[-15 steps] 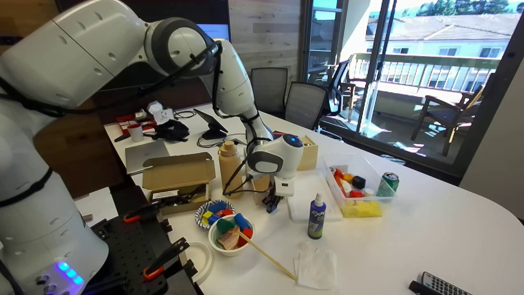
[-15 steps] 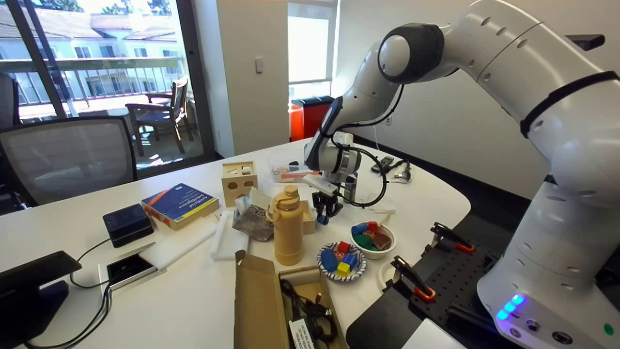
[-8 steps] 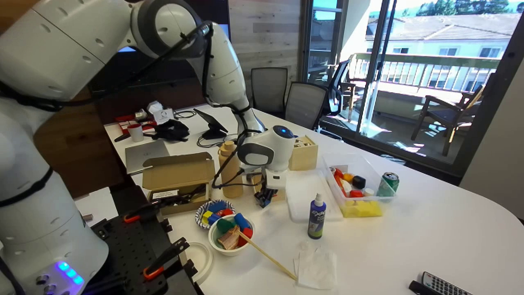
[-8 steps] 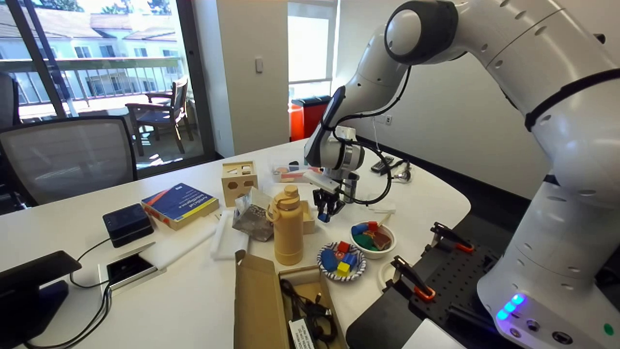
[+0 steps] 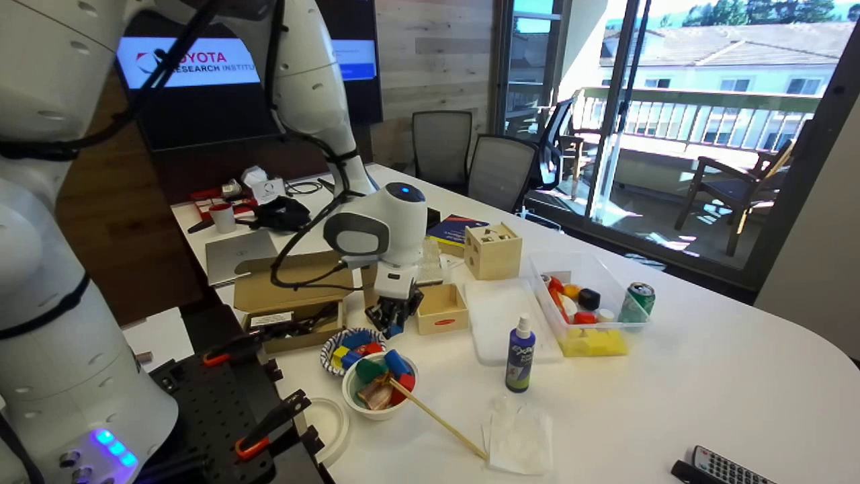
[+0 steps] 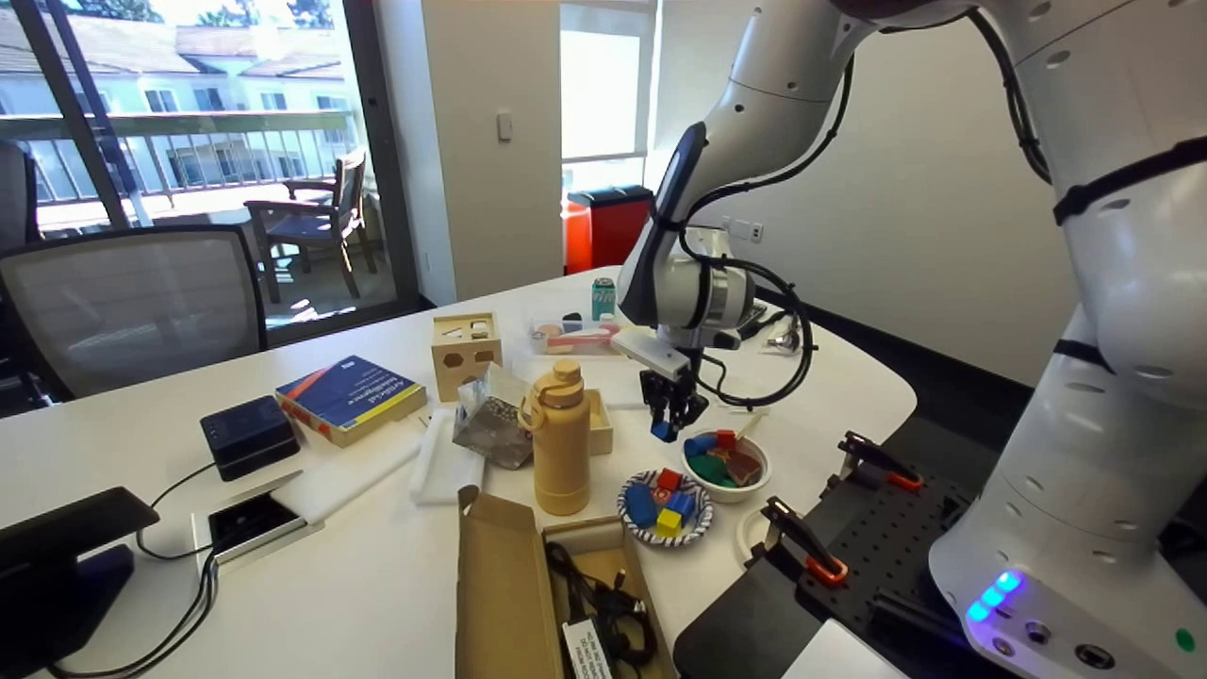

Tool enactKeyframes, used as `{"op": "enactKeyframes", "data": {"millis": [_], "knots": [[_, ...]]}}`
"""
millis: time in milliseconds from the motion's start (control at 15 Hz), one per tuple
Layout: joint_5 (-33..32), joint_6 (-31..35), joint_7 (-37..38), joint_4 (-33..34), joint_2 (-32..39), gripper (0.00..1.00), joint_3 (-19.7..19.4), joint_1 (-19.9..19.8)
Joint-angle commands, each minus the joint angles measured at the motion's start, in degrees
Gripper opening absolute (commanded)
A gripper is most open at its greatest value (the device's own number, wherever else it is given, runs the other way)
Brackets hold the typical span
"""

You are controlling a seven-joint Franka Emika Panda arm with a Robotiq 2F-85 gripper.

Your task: Pick up the blue block on the counter, put it in the white plate on the right, put the clear cap on the blue bottle and use the napkin to wipe the inside of the wooden box

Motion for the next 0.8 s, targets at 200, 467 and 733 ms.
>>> {"op": "enactKeyframes", "data": {"millis": [200,467,733], "knots": [[11.6,15.0,-0.3,-13.9,-6.3,0.08,5.4,-1.8],[15.2,21.4,0.6,-15.6,-6.1,0.08,6.9,-1.6],[16.3,22.1,0.7,-15.3,-4.7,0.08,6.2,-1.4]]}}
